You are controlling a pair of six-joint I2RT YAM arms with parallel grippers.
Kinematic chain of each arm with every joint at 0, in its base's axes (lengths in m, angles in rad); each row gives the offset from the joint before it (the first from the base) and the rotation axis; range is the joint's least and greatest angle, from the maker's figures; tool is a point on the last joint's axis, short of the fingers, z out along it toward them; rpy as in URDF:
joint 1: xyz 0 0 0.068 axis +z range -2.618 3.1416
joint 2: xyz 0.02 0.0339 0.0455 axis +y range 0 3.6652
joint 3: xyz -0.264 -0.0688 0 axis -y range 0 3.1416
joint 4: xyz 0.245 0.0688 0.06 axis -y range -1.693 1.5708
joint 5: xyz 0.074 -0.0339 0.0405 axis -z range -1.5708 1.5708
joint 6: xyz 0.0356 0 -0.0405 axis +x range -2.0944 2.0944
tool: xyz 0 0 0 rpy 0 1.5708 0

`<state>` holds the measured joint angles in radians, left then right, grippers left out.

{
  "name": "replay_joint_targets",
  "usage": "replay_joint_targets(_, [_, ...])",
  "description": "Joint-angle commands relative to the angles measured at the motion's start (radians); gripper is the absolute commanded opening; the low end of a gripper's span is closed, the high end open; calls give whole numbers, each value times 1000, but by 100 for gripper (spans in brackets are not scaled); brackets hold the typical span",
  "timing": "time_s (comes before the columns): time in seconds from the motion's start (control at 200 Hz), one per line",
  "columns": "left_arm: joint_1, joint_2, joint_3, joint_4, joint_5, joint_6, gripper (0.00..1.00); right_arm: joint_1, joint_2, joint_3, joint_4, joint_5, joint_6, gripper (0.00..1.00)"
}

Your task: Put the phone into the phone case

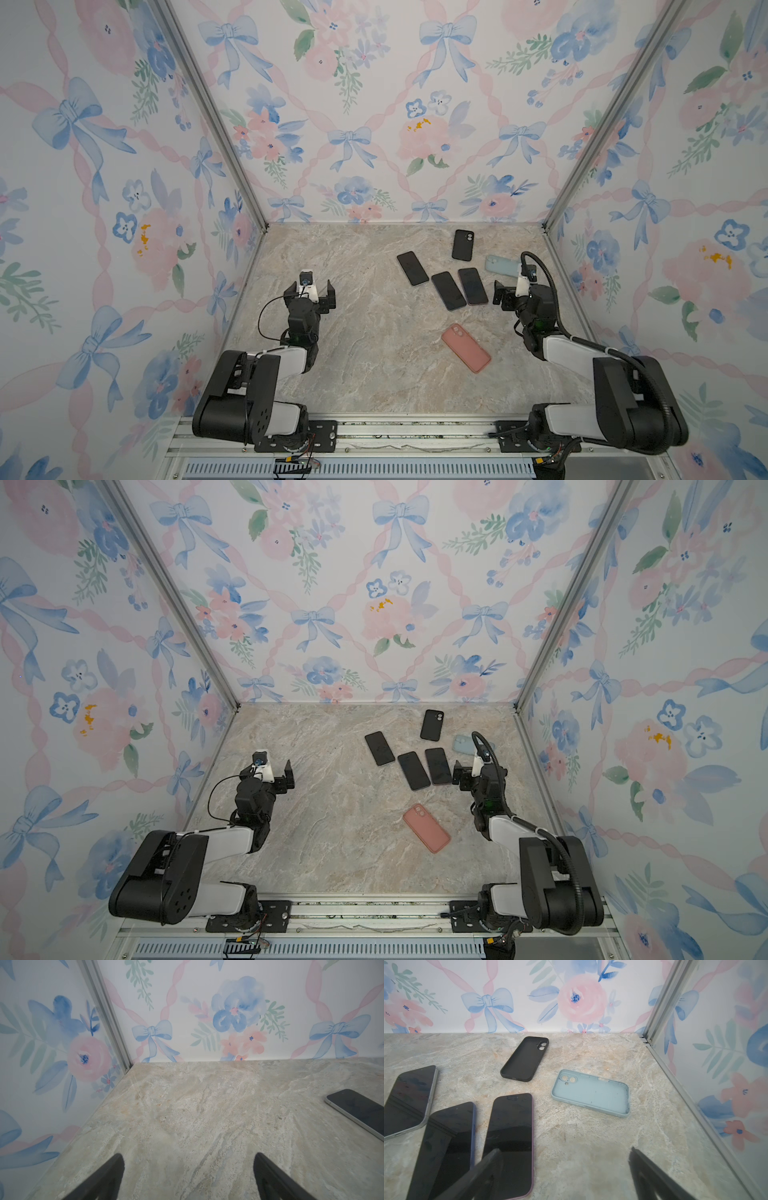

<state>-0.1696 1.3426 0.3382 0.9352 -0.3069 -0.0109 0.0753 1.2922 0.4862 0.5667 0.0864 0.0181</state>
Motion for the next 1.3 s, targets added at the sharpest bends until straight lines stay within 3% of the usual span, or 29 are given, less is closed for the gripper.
replay_joint_targets(0.0, [-68, -53, 141, -324, -170, -117, 98, 68, -78, 170, -351, 32, 73, 97])
replay_joint_targets(0.09, [-98, -3, 301, -603, -70, -324, 98, 147, -77, 275, -562, 26, 109, 97])
replay_joint_targets(0.17, [-181, 80, 426, -765, -42, -411, 98, 226, -74, 309, -664, 27, 118, 97])
replay_joint_targets(0.295, [-289, 207, 551, -879, 71, -488, 98, 310, -59, 337, -765, 3, 147, 98])
replay_joint_targets(0.405, [-319, 297, 605, -889, 223, -556, 97, 346, -2, 375, -794, -75, 161, 100])
replay_joint_targets(0.6, [-336, 413, 679, -924, 409, -611, 94, 362, 132, 470, -889, -64, 160, 95])
replay_joint_targets(0.735, [-366, 416, 669, -926, 489, -631, 94, 362, 194, 519, -1056, -46, 193, 84])
replay_joint_targets(0.805, [-390, 411, 660, -925, 523, -644, 94, 360, 202, 508, -1128, -56, 230, 75])
replay_joint_targets(1.01, [-457, 400, 626, -924, 562, -674, 94, 364, 148, 382, -1130, -80, 309, 65])
replay_joint_targets(1.295, [-519, 391, 586, -888, 574, -707, 95, 366, 167, 339, -1108, -82, 338, 53])
